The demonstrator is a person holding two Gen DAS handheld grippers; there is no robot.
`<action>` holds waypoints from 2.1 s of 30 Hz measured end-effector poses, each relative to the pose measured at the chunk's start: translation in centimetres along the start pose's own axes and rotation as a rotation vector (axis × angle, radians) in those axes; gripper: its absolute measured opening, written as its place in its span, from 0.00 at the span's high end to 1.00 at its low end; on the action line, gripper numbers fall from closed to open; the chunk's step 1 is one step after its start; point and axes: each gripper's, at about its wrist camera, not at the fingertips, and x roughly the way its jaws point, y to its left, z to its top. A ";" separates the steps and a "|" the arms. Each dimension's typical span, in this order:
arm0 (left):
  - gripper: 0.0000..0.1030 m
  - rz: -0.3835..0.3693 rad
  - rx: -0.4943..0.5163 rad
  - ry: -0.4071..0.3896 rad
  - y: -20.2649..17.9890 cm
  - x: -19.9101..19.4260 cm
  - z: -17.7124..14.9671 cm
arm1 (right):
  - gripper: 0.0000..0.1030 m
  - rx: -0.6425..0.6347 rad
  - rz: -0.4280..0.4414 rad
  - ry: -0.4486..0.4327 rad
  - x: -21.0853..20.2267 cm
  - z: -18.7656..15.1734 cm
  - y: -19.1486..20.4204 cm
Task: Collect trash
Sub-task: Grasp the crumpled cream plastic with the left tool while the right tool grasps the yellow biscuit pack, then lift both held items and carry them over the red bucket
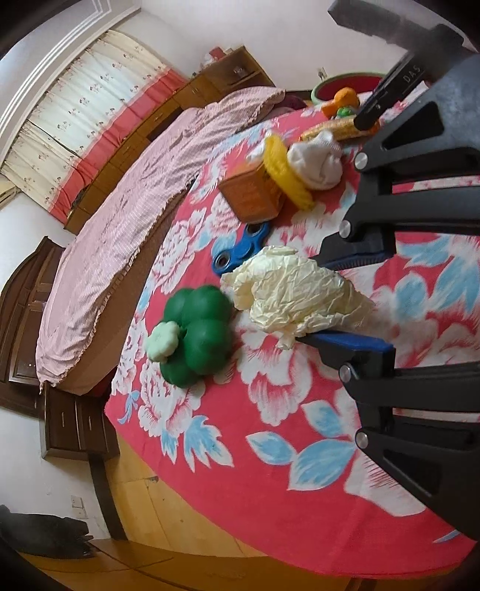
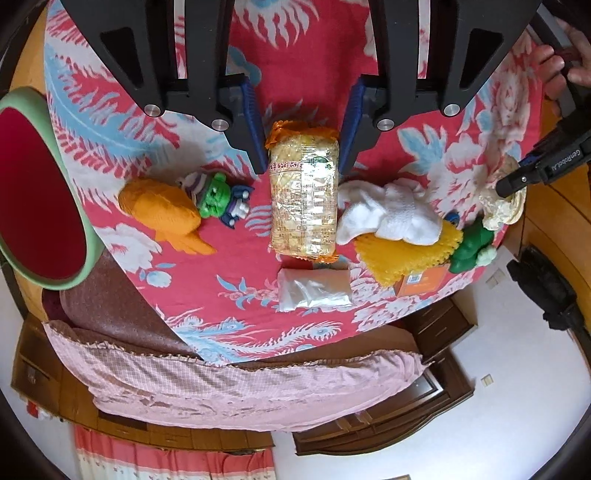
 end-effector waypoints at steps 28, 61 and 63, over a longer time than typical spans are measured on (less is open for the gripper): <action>0.71 -0.083 0.100 -0.047 -5.1 -6.0 -4.1 | 0.62 0.109 0.079 -0.122 -9.5 -4.6 -3.1; 0.71 -0.206 0.237 -0.013 -12.7 -8.0 -6.6 | 0.62 0.198 0.072 -0.284 -15.8 -6.0 -7.1; 0.71 -0.213 0.251 -0.007 -13.5 -7.6 -6.5 | 0.62 0.211 0.063 -0.290 -16.1 -6.0 -7.7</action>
